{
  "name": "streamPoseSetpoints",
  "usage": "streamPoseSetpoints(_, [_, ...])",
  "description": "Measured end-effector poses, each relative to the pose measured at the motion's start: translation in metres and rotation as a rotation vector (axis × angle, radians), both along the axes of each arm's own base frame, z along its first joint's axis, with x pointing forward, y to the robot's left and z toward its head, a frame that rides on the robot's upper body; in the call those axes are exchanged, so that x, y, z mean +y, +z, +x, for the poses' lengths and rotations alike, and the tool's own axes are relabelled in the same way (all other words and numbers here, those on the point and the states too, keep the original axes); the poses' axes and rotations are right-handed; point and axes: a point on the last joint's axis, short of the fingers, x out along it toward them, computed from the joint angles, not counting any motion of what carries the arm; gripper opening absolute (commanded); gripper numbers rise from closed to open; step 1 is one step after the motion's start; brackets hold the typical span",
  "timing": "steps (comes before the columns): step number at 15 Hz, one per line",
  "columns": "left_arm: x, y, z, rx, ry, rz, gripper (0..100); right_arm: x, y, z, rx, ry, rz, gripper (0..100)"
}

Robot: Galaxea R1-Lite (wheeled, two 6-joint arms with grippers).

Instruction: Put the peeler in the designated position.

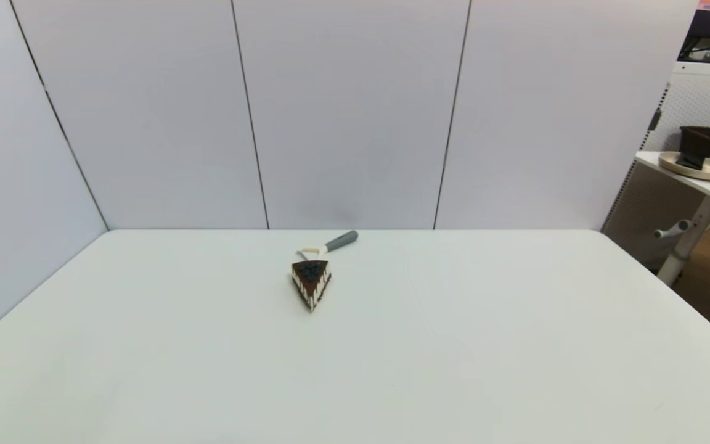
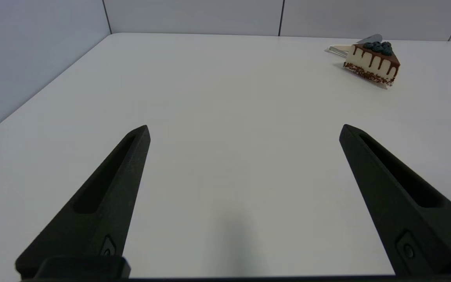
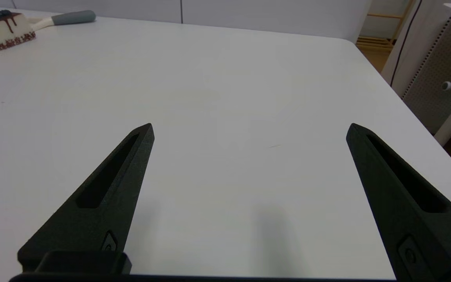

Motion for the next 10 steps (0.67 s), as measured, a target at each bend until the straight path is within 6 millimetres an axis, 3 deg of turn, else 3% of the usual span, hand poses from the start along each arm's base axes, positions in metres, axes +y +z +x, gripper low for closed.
streamPoseSetpoints(10, [0.0000, -0.0001, 0.0000, 0.001, 0.000, 0.000, 100, -0.0005, 0.0002, 0.0000, 0.000, -0.022, 0.037, 100])
